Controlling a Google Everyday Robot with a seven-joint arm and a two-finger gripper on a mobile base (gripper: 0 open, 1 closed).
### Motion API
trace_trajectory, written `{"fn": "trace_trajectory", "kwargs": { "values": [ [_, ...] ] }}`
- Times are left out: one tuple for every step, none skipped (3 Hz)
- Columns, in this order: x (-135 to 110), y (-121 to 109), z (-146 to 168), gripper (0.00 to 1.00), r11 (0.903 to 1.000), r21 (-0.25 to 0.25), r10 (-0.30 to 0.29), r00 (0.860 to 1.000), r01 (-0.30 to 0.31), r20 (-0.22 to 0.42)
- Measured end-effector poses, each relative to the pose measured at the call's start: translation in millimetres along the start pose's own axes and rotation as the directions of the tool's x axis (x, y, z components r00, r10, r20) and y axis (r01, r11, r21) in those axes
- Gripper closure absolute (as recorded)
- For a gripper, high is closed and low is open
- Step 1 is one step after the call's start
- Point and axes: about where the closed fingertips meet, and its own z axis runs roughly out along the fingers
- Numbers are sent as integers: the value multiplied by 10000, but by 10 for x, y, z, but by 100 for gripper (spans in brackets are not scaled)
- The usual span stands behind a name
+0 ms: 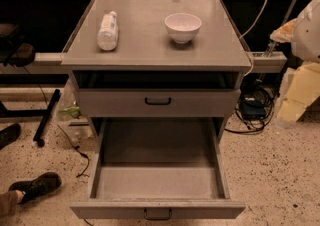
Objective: Close middle drawer
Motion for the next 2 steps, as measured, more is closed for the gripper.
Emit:
{"fn": "trace_trajectory", "kwargs": {
  "values": [
    [42, 164, 249, 0, 9995, -292, 122, 9987, -108, 503],
    [73, 454, 696, 0, 9971, -669, 463, 9892, -373, 1389]
  ]
}}
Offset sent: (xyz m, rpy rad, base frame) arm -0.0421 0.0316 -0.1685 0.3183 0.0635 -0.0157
